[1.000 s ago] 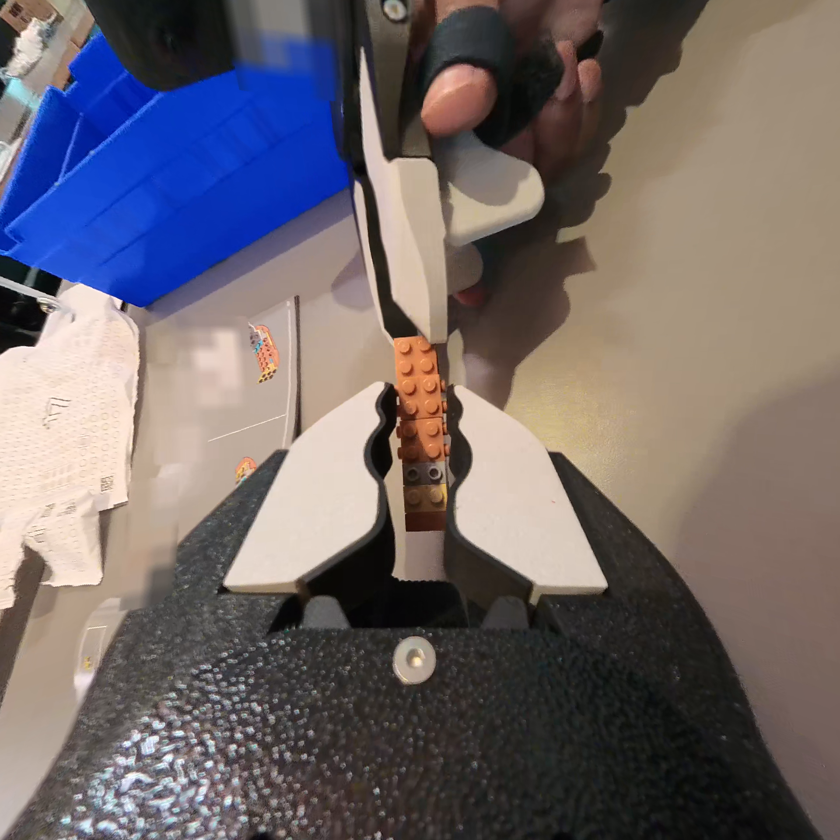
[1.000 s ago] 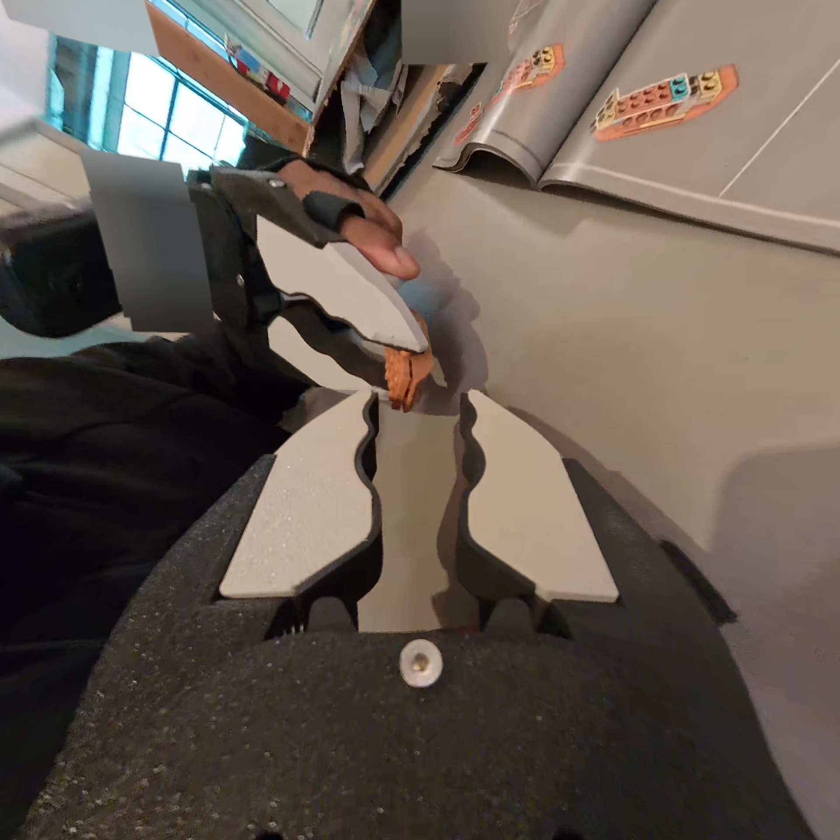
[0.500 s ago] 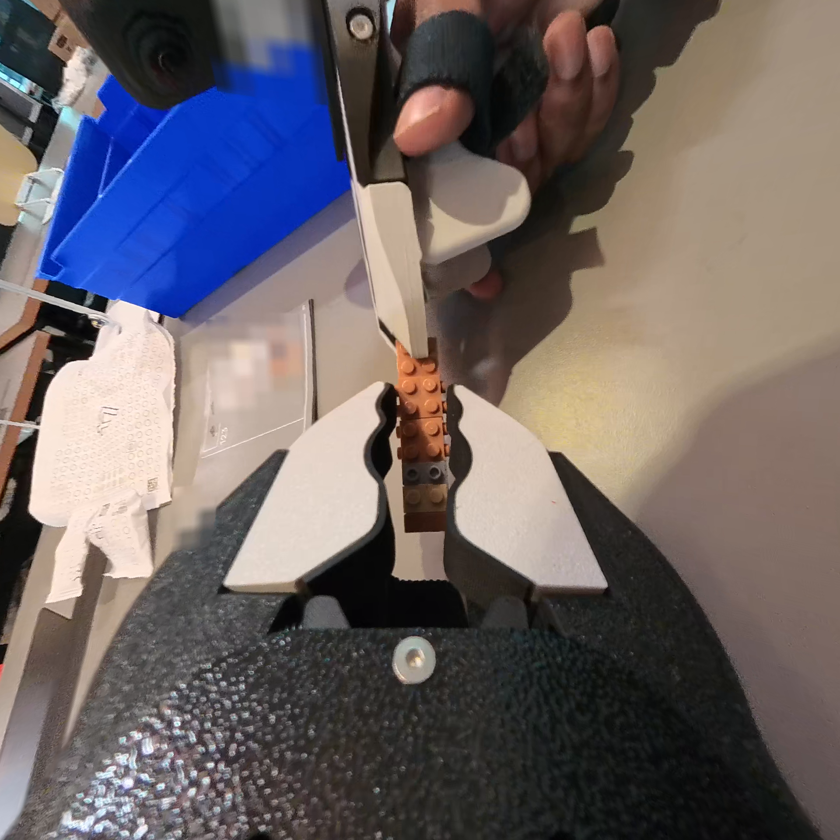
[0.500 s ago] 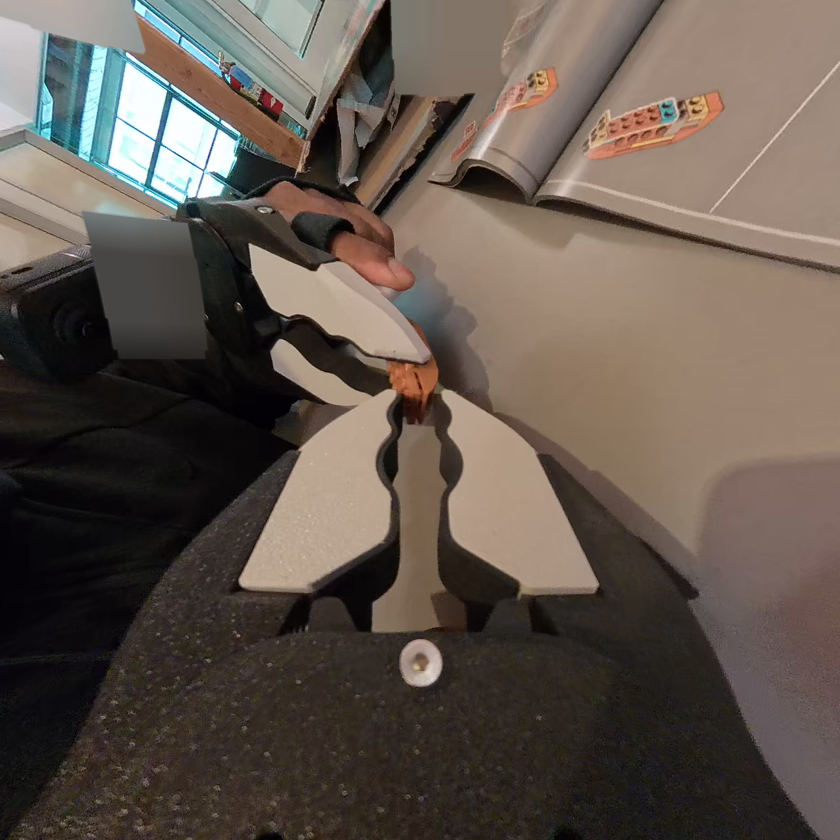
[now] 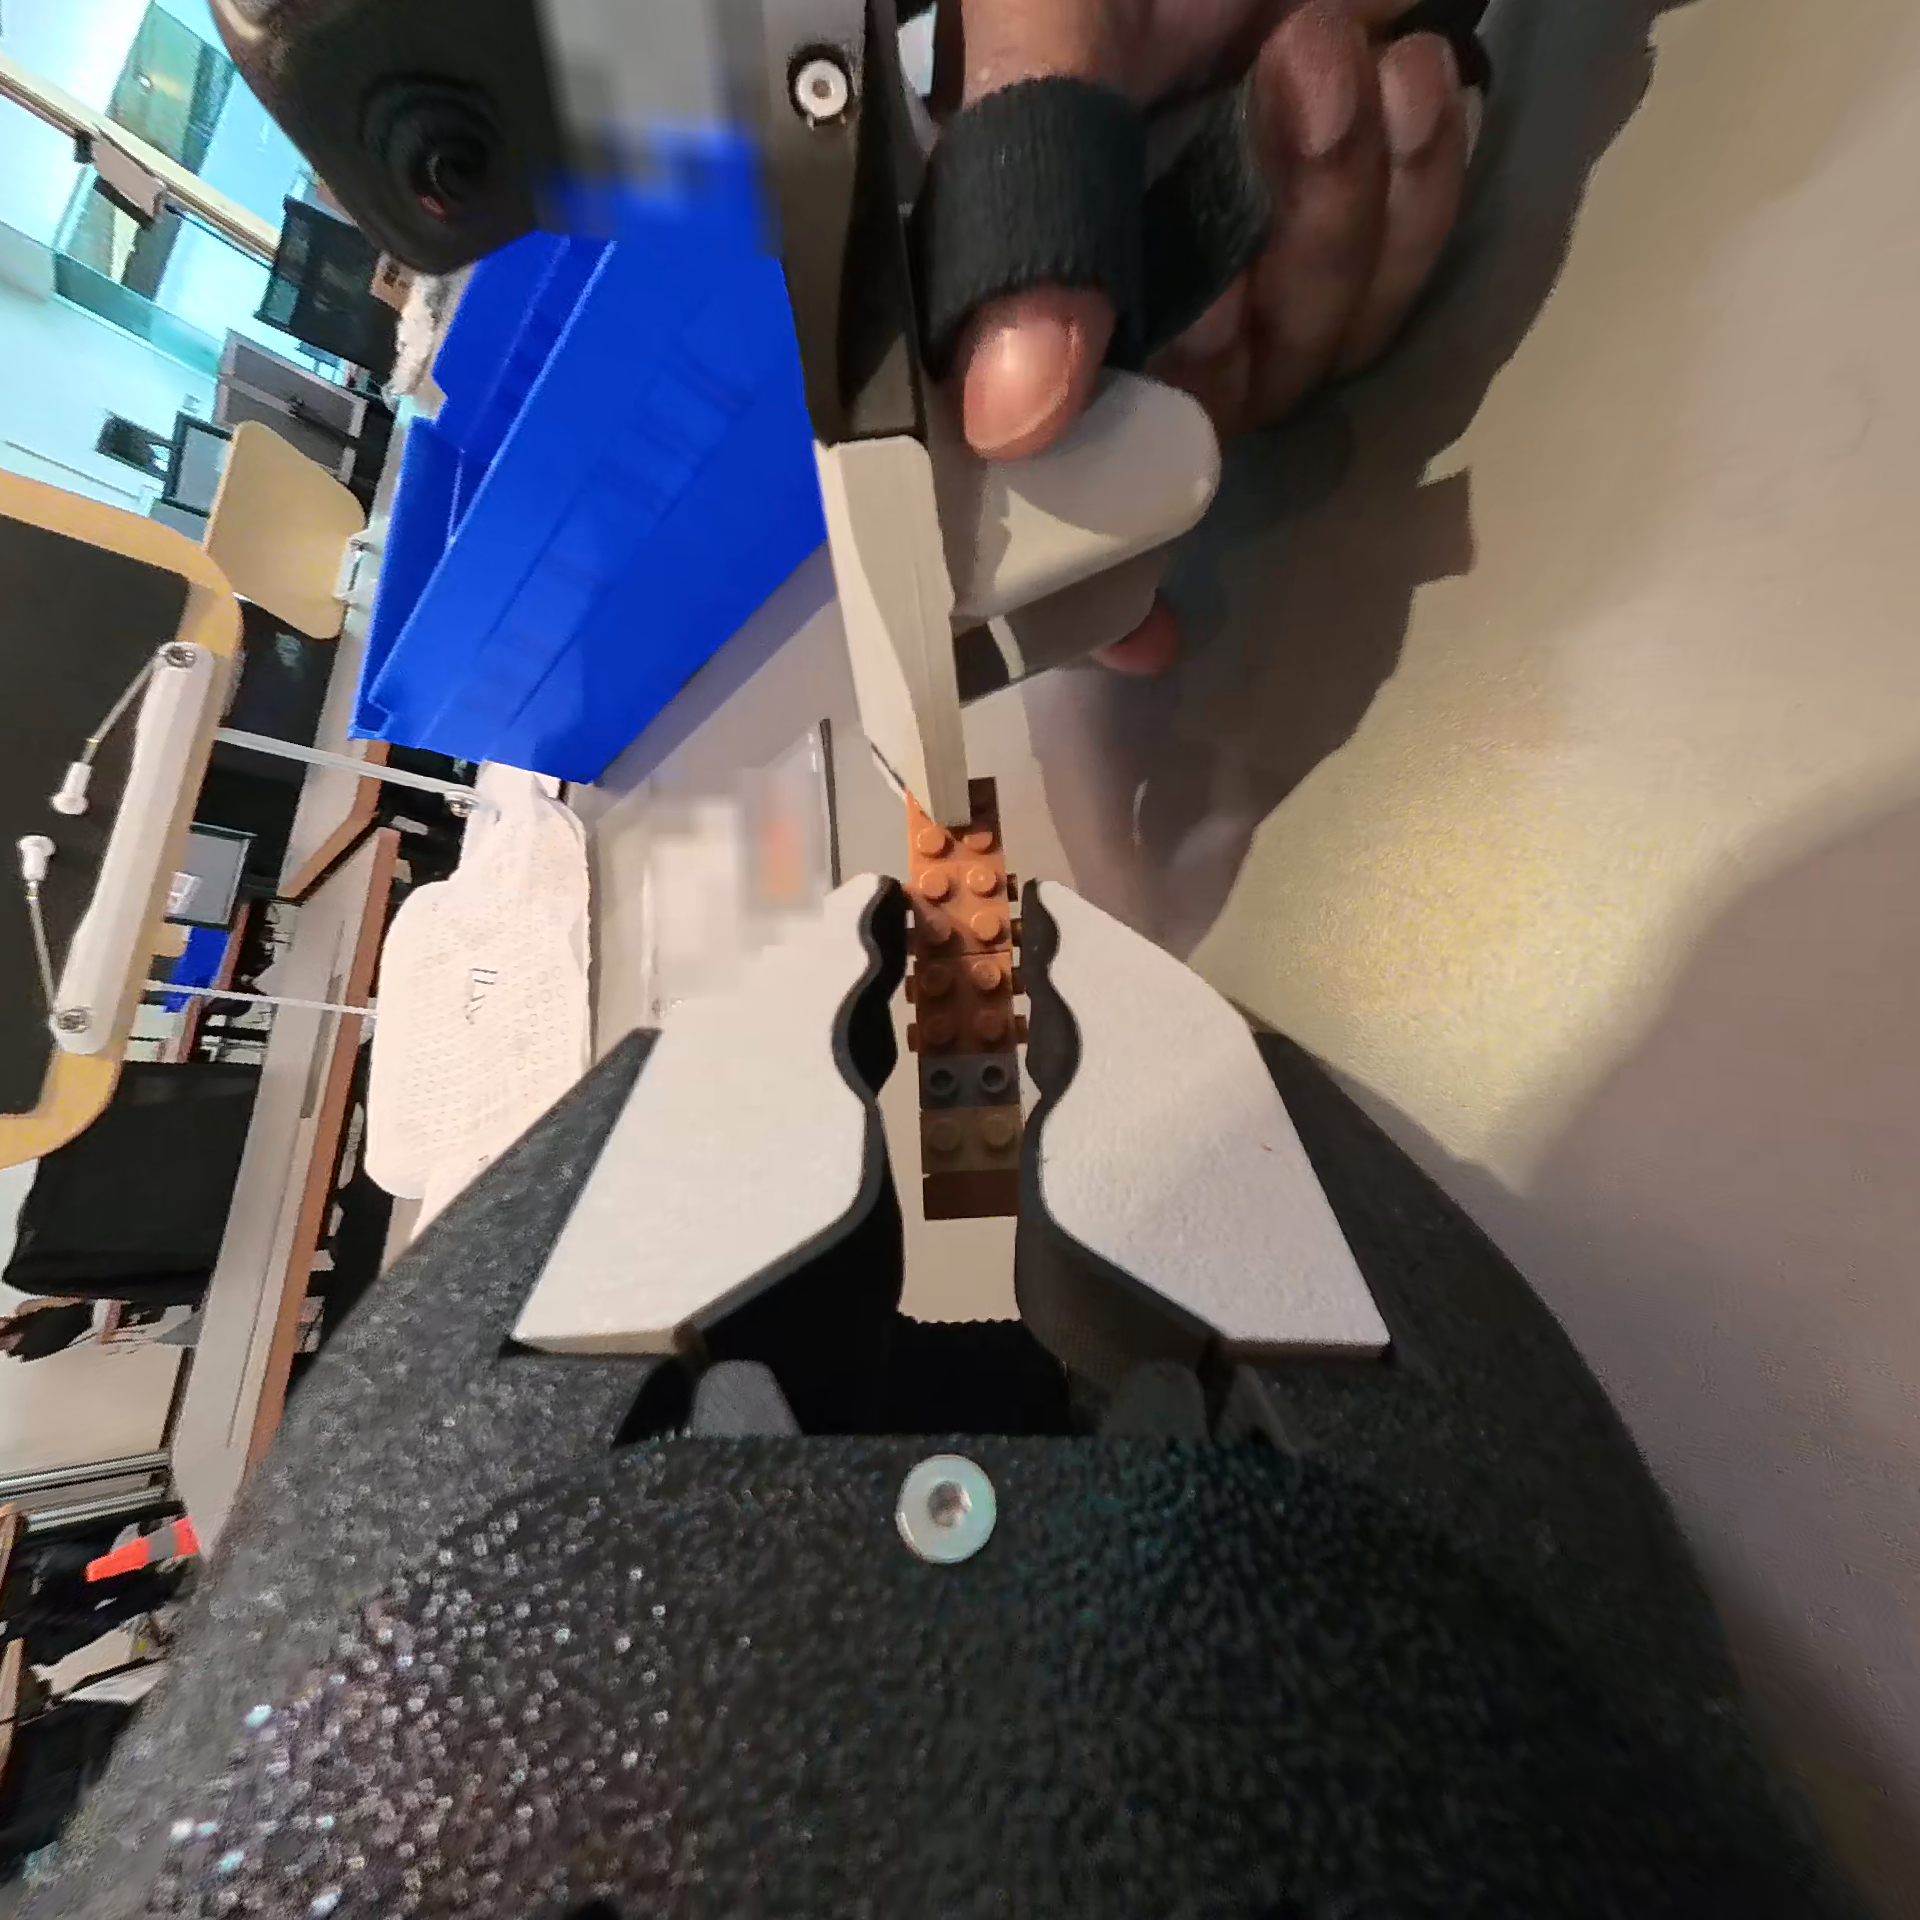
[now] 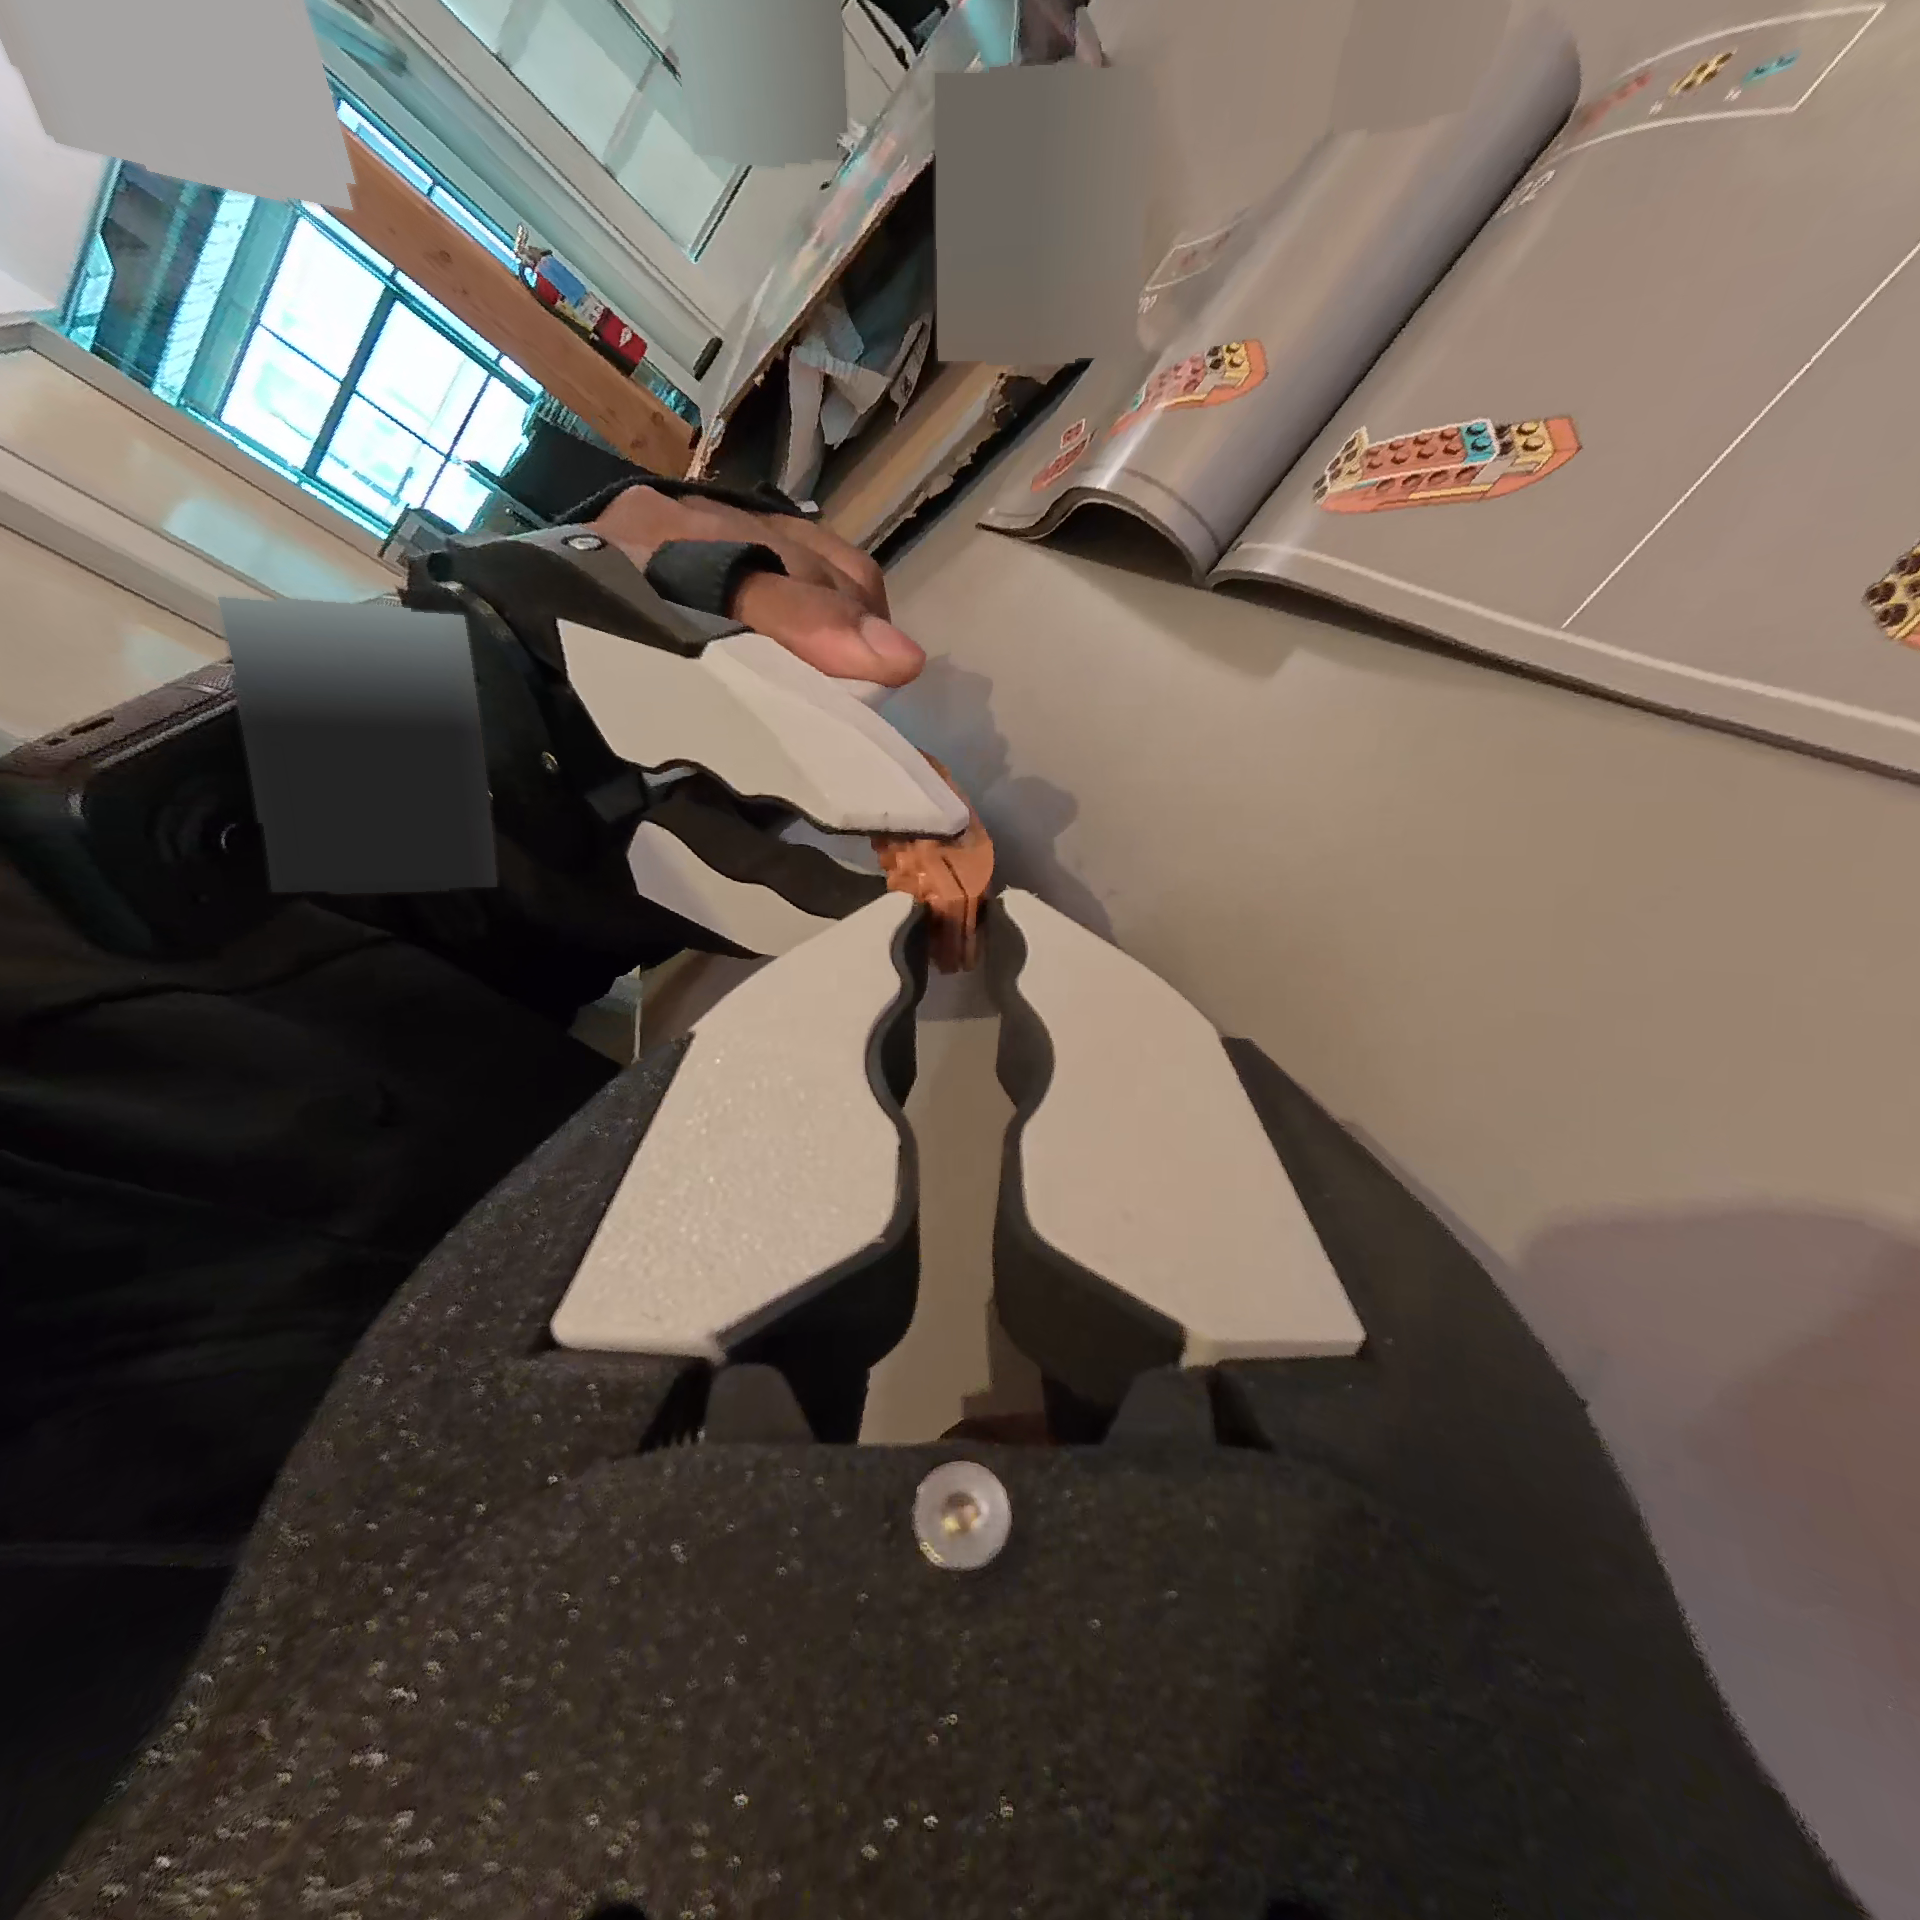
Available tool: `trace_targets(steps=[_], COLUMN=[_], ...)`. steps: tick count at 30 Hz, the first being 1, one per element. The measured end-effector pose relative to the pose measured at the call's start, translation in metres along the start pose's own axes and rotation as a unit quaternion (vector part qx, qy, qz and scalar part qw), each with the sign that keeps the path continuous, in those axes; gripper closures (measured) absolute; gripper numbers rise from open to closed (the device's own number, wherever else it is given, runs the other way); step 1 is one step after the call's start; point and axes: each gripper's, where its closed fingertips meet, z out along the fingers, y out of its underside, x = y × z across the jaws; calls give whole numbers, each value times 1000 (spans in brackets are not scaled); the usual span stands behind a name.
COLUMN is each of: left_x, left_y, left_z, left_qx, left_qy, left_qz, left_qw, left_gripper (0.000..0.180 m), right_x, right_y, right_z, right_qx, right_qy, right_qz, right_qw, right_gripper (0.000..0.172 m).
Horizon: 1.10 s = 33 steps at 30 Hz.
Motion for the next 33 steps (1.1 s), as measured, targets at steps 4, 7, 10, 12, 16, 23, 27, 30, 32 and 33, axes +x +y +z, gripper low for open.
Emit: trace_targets(steps=[4,7,10,12,16,23,27,30,32,33], left_x=[-2,-4,-7,-8,-9,-7,-7,-7,-8,-9], left_y=[0,-1,-1,0,2,1,-1,-1,-1,-1], left_z=[0,0,0,0,1,2,2,2,2,1], left_qx=[0,0,-1,-5,-13,-12,-11,-11,-11,-11], left_qy=[-13,-25,-34,-39,-51,-51,-58,-58,-61,-63], left_qz=[6,12,18,26,43,45,53,52,53,53], left_qw=[1000,1000,999,999,998,998,997,997,997,997], left_gripper=[160,160,160,160,160,160,160,160,160,160], right_x=[1,0,0,0,3,1,-1,-1,-1,-2], right_y=[-2,-5,-7,-8,-9,-8,-9,-9,-10,-10], right_z=[-1,-1,-1,-1,0,2,1,1,1,0], right_qx=[14,24,32,33,36,33,38,38,40,41], right_qy=[15,22,22,24,36,32,36,38,38,37], right_qz=[-9,-13,-18,-19,-18,-24,-37,-41,-43,-43], right_qw=[1000,999,999,999,999,999,998,998,998,998], right_gripper=[162,162,162,161,155,146,158,157,157,157])
